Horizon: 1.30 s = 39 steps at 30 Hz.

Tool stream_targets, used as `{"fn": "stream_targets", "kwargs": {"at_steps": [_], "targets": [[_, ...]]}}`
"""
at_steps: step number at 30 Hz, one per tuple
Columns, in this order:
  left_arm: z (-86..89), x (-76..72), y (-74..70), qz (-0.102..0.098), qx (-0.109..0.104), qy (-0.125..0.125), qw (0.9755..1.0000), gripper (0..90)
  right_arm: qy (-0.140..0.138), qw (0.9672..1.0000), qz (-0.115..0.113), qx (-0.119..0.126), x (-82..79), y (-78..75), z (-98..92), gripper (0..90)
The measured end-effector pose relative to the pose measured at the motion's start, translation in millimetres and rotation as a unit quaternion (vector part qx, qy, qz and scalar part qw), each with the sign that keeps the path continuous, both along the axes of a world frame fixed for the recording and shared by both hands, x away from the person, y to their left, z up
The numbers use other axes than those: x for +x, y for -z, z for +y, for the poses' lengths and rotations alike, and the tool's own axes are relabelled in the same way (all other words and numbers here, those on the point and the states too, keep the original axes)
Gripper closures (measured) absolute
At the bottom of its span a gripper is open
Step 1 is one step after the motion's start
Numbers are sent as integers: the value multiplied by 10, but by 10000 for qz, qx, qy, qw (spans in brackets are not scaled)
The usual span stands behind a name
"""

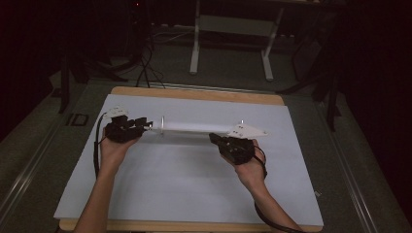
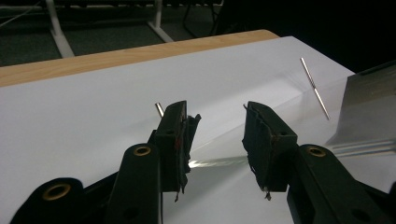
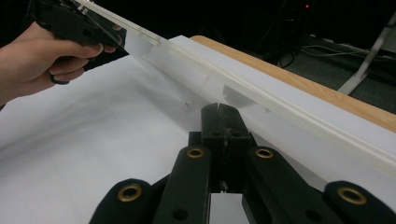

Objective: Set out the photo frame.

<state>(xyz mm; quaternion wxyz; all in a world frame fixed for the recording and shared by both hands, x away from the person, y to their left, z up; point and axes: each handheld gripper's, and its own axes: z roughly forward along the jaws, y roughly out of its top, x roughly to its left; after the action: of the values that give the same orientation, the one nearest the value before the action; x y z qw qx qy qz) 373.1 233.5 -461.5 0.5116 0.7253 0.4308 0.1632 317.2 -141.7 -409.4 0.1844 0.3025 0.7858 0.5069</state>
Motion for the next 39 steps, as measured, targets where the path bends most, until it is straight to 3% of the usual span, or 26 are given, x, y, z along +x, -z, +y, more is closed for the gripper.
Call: {"fn": "stream_targets", "kwargs": {"at_steps": [19,28,39], "targets": [[105,-72,40,6,136,-97,9999,489,102,9999,-10,27,87,-48,-15,900],[66,-115,35,-99,349,74,9993,436,150,9999,-29,56,122,-68,-36,900],[-26,-158,17,-430,296,378,9979,439,206,9997,-28,86,158,-79,-61,900]]}}
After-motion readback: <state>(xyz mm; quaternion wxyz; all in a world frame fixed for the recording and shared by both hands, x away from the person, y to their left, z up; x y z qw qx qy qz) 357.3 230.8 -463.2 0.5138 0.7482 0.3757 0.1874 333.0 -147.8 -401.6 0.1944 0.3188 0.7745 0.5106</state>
